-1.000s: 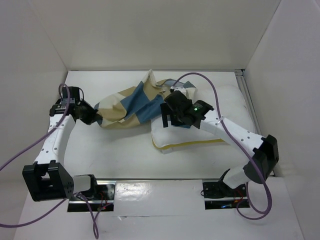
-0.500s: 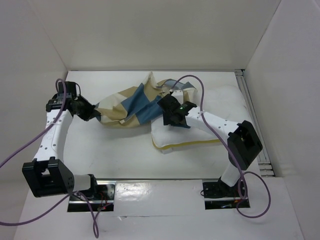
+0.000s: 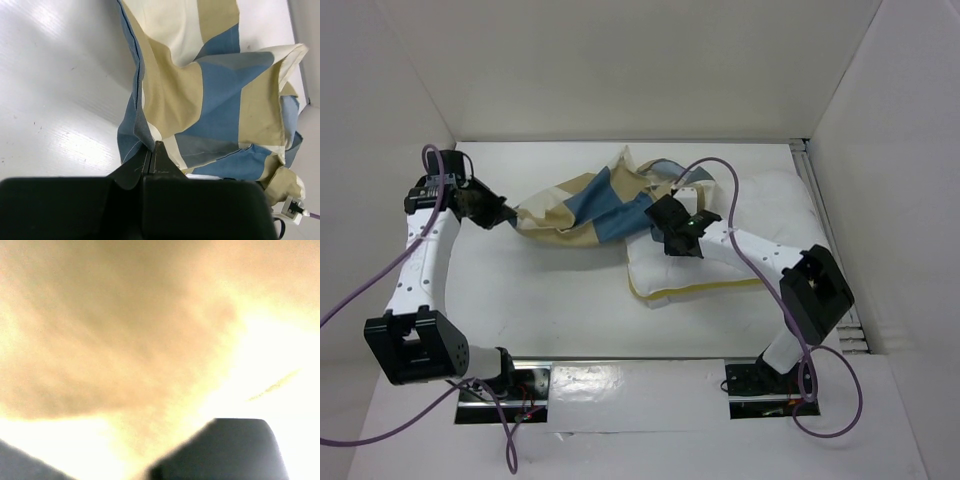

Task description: Put the pillow into the pillowcase

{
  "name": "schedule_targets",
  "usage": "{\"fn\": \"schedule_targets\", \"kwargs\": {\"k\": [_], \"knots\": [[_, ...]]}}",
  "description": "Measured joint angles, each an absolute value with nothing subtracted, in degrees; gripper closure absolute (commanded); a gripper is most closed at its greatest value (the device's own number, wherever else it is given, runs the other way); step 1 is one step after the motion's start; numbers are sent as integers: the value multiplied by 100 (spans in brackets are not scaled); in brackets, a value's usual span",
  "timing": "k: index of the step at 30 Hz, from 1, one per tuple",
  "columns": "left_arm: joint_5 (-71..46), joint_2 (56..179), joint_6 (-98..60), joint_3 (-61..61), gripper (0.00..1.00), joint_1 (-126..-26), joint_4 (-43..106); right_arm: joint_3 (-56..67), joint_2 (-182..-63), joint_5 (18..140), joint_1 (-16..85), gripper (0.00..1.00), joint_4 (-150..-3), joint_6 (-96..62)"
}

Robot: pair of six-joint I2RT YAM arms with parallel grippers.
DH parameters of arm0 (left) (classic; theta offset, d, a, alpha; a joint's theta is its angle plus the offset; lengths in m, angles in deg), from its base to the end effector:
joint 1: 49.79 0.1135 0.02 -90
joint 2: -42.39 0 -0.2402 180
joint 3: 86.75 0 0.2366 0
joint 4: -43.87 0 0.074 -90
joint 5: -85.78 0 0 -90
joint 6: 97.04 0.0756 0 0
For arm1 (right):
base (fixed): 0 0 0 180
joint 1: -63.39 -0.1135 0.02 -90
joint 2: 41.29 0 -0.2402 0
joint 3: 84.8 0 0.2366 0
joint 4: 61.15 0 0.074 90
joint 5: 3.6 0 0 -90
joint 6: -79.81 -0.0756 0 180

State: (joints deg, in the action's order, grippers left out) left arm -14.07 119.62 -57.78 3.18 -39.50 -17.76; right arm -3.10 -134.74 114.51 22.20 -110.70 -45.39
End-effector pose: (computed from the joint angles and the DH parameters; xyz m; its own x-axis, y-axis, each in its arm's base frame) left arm 0.2928 0.0400 0.2878 -0.4188 -0.8514 -0.3159 -0.6157 0.5219 -0.5903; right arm 0.2745 0.1929 0.1817 -0.7761 -0.0035 -0.6306 0.0450 0.9971 -0.0609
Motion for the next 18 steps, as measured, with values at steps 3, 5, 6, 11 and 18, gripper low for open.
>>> {"fn": "schedule_targets", "kwargs": {"k": [3,5,6,11,18], "knots": [[-1420,12021,-5776,491,100,-3898,-1776,-288,-13327,11508,2292,100,-11218,-4504],[-1433,12083,-5776,613,100,-3835,-1789,-253,-13194,11537,2408,100,-11362,-4438],[-1439,12120,-5776,679,100,-3800,-1789,-238,-13120,11537,2480,100,-11426,-4375],[-1459,12360,-5708,1099,100,-3662,-1791,-127,-12731,11340,3024,50,-11555,-4006],[-1608,12542,-5664,1271,100,-3605,-1798,-111,-12608,11041,3288,83,-11424,-3774]]}}
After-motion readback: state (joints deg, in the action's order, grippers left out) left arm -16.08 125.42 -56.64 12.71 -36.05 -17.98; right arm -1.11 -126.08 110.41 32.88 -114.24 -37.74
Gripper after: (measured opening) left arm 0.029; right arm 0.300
